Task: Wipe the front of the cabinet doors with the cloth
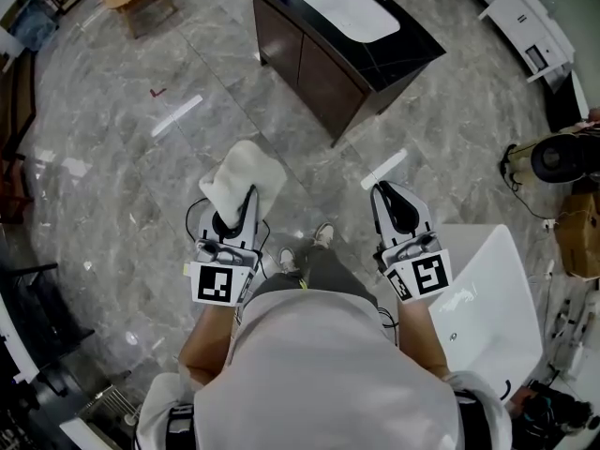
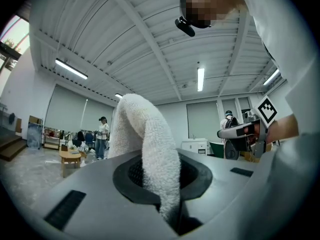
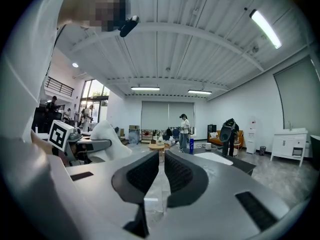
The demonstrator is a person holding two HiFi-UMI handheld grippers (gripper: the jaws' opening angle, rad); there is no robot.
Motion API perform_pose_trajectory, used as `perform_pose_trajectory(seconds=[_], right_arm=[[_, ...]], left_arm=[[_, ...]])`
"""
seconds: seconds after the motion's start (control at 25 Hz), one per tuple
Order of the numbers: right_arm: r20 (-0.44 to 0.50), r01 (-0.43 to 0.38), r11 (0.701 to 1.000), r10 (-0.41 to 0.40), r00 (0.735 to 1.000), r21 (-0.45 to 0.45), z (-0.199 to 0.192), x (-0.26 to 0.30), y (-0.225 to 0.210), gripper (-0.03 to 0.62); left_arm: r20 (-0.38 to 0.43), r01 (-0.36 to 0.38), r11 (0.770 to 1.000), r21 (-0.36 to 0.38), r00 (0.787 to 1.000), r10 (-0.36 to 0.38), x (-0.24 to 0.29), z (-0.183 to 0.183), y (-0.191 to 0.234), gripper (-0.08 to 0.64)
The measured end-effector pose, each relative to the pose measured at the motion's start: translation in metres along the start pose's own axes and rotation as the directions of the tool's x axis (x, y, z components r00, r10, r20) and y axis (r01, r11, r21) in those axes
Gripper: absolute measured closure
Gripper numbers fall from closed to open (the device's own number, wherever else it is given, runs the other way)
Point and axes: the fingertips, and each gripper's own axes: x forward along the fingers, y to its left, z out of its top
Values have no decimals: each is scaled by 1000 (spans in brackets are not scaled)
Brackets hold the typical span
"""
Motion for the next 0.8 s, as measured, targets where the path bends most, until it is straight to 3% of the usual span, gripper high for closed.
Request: perform_pose_trajectory(seconds=[0.32,0.8], right_arm=[[22,-28,999,28,999,16,1,42,-36,534],[45,-152,987,150,988,50,14,162,-162,534]], left_arm=[[-6,6,1000,-3,1000,-6,47,1,3,497],[-23,-48,997,60,999,50,216,15,18,497]])
